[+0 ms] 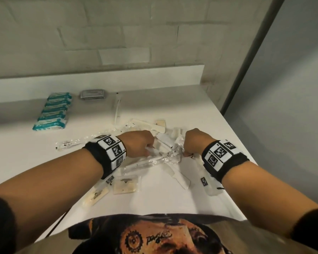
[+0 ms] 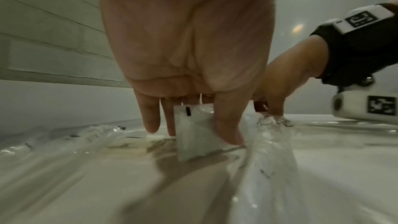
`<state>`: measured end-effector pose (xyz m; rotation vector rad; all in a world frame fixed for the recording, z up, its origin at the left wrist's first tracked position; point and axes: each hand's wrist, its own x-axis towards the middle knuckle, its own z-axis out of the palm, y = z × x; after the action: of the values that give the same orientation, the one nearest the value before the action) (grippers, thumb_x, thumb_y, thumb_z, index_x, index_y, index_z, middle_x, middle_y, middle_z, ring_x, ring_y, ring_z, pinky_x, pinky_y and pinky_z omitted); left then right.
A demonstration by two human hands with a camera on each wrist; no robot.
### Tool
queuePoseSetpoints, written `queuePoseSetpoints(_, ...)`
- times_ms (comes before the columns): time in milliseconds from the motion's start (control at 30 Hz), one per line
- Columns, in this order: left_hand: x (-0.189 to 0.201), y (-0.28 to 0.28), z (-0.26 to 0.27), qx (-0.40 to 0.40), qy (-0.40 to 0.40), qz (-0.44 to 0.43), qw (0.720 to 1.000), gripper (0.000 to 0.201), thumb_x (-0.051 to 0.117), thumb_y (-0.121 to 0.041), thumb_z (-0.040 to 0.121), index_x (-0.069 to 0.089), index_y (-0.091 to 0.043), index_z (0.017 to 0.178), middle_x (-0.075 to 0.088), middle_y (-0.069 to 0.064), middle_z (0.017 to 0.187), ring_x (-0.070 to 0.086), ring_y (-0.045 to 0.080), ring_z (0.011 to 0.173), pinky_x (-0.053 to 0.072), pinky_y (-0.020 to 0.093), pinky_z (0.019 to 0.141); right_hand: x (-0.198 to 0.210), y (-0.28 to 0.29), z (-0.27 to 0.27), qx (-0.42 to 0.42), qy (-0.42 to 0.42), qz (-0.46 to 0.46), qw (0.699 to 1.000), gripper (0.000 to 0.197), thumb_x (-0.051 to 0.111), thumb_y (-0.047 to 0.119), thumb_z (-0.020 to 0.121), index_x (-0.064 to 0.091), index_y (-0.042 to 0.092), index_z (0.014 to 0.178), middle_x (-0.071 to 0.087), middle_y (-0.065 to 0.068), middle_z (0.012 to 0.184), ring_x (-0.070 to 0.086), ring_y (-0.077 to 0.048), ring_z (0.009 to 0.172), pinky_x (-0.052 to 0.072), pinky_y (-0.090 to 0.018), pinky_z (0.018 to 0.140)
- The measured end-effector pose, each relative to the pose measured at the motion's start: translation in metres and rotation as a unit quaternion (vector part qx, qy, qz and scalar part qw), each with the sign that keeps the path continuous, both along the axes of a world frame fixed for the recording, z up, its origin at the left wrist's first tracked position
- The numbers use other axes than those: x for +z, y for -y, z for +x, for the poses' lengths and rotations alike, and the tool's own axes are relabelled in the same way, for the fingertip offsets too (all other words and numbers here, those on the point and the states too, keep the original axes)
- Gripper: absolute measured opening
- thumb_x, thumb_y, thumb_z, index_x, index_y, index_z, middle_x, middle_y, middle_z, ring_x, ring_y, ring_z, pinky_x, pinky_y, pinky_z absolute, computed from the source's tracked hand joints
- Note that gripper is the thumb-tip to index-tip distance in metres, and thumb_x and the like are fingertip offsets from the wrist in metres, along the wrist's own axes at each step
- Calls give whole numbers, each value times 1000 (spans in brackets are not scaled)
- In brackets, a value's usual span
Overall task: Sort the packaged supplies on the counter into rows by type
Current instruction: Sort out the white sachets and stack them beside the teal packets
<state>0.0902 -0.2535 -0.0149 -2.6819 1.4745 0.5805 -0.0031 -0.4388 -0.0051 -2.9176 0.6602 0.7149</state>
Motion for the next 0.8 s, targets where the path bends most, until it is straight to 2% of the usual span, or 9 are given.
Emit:
queuePoseSetpoints(133,-1,-6,-5,9,1,-26,1000,9,55,-34,91,57,-26,94,60,-6,97,55,16,88,45,28,74,-7,2,3,12,17,-36,999,37,71,18,74,56,10,107,50,-6,104,57,-26,100,43,-33,78)
queuePoseSetpoints(233,6,-14,-4,39,-38,-40,998,10,54,-39,92,51,-30,90,60,-8,90,56,15,84,40,28,67,-7,2,6,35,15,-57,998,33,71,18,73,57,14,102,51,-2,94,55,-25,95,42,-34,80)
queuePoseSetpoints(300,11,-12,2,60,-30,-43,997,9,51,-35,94,53,-27,97,62,-5,98,57,19,90,41,28,71,-4,2,8,32,0,-53,998,19,69,16,74,55,15,86,49,2,77,54,-23,84,42,-33,78)
queuePoseSetpoints(400,19,-1,18,91,17,-23,995,24,47,-28,95,58,-17,113,60,2,117,56,22,107,42,31,85,-3,-3,9,33,-13,-34,999,11,60,7,74,53,14,75,52,1,74,55,-22,81,43,-34,80)
queuePoseSetpoints(500,18,15,37,95,32,16,995,20,45,-27,93,59,-14,100,62,5,110,58,22,99,46,32,81,-4,-4,9,46,-7,-22,999,25,51,2,71,61,13,92,55,-2,85,55,-23,86,40,-35,79)
queuePoseSetpoints(567,16,23,45,88,27,38,995,26,48,-26,91,62,-14,109,63,5,116,60,24,106,50,37,89,-5,2,9,46,-10,1,999,35,50,3,70,60,14,101,56,-2,92,54,-24,88,40,-33,77)
queuePoseSetpoints(667,11,34,50,73,14,30,997,42,55,-25,91,55,-15,133,53,7,136,51,27,125,42,41,104,-6,18,9,10,19,63,998,34,57,13,76,58,16,110,58,-2,105,55,-23,95,43,-31,77)
queuePoseSetpoints(733,8,39,52,51,1,9,999,44,59,-26,90,56,-19,133,53,4,136,51,25,124,42,39,104,-3,28,9,-19,63,92,994,37,59,19,81,55,18,118,59,-1,115,55,-22,99,46,-30,79)
queuePoseSetpoints(800,7,41,54,37,-6,1,999,43,60,-27,89,58,-23,132,55,0,134,52,23,121,43,38,103,3,35,10,-61,129,133,981,32,61,21,84,54,16,115,60,-1,111,53,-19,90,44,-25,68)
